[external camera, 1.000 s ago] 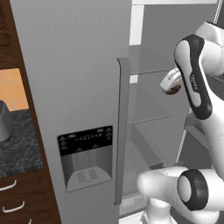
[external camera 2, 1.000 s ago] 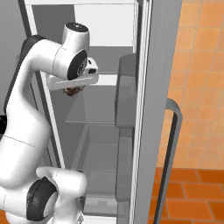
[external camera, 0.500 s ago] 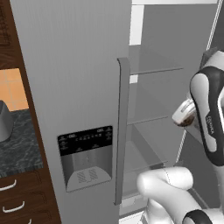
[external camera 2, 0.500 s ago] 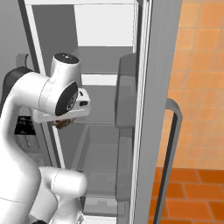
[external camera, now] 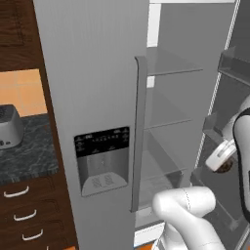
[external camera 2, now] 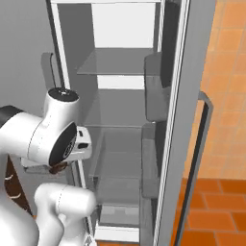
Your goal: Place one mushroom and one fish in each tupperware on the nearby counter, to pack two identical lunches.
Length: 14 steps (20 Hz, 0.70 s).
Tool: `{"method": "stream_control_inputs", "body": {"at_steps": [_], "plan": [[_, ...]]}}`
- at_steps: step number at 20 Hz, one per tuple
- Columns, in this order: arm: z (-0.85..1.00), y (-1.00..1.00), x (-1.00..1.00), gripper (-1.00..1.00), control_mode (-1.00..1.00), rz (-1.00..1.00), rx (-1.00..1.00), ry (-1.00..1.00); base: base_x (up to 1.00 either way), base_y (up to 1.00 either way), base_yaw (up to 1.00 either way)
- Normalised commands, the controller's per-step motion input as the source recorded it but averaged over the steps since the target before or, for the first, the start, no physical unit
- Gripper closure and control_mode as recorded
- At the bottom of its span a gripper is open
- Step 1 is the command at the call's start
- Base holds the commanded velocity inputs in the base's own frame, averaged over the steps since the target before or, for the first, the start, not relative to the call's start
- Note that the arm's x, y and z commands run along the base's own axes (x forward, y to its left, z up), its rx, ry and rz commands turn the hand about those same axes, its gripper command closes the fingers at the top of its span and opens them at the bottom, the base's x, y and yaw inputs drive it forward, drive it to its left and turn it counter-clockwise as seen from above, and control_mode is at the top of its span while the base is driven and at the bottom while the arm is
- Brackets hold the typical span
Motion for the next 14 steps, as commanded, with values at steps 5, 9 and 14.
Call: {"method": "stream_control_inputs", "body": {"at_steps": [5, 9, 14], "plan": [[0.0, 0.0, 0.0, 1.0, 1.0, 0.0, 0.0, 0.0, -0.72, 1.0, 0.0], [0.0, 0.0, 0.0, 1.0, 1.0, 0.0, 0.0, 0.0, -0.5, 1.0, 0.03], [0.0, 0.0, 0.0, 1.0, 1.0, 0.0, 0.0, 0.0, -0.31, 1.0, 0.05]]}}
